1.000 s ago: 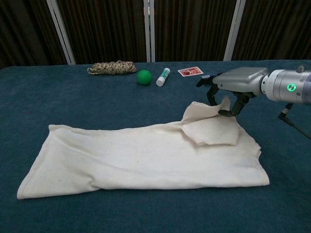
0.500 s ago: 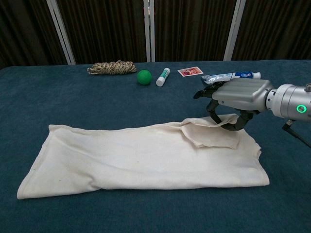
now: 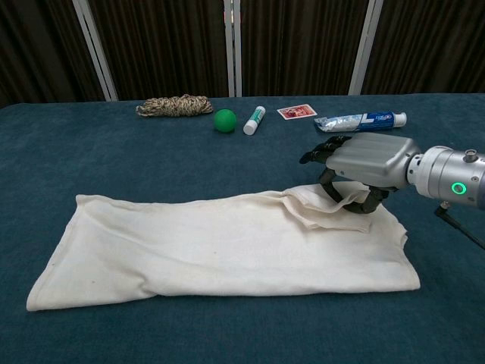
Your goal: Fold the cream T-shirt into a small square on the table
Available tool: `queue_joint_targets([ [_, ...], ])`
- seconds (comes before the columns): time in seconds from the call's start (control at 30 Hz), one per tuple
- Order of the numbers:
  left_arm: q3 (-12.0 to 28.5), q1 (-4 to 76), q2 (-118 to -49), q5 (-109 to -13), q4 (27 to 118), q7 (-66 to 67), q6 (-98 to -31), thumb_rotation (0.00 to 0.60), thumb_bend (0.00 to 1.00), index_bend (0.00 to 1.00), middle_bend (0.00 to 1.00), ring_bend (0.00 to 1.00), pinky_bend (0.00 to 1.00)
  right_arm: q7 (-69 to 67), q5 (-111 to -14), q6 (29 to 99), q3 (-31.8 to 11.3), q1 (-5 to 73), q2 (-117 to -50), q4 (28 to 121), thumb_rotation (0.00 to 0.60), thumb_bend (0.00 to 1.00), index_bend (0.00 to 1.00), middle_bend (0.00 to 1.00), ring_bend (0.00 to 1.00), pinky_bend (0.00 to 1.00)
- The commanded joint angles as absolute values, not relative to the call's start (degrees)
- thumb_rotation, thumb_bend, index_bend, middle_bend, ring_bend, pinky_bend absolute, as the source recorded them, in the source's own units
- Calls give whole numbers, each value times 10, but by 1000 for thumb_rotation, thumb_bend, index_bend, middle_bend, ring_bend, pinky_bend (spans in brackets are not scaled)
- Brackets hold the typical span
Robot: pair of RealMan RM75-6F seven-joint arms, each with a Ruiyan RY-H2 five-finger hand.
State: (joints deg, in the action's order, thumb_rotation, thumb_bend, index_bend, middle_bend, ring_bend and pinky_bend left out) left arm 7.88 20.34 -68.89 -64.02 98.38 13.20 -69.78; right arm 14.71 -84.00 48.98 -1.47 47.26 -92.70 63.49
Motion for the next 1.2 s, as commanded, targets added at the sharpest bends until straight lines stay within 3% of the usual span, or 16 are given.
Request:
queue_joint_targets([
  [0.03,79,203,-689,-640,984,132,-698,600,461,0,0,0,0,150,-836,485,-16,474,-934,628,600,364,735,51,0,24],
  [0.5,78,203,-689,-641,984,130,-697,600,461,0,0,0,0,175,-812,466,-29,475,-961,589,600,361,726,41,0,24],
  [0.57,78,203,-688,-641,984,130,-697,600,460,0,0,0,0,178,-814,467,-26,473,-959,593,600,351,651,31,0,24],
  [0.67,78,203,-688,-641,984,130,-696,600,461,0,0,0,0,179,-815,463,-23,473,-953,606,600,328,453,5,0,23],
  [0.77,79,203,-688,-641,984,130,-697,600,461,0,0,0,0,184,-809,458,-25,472,-943,627,600,314,338,0,0,22],
  [1.2,78,202,-686,-645,988,129,-701,600,462,0,0,0,0,180,-815,459,-18,466,-883,748,600,326,132,11,0,13],
])
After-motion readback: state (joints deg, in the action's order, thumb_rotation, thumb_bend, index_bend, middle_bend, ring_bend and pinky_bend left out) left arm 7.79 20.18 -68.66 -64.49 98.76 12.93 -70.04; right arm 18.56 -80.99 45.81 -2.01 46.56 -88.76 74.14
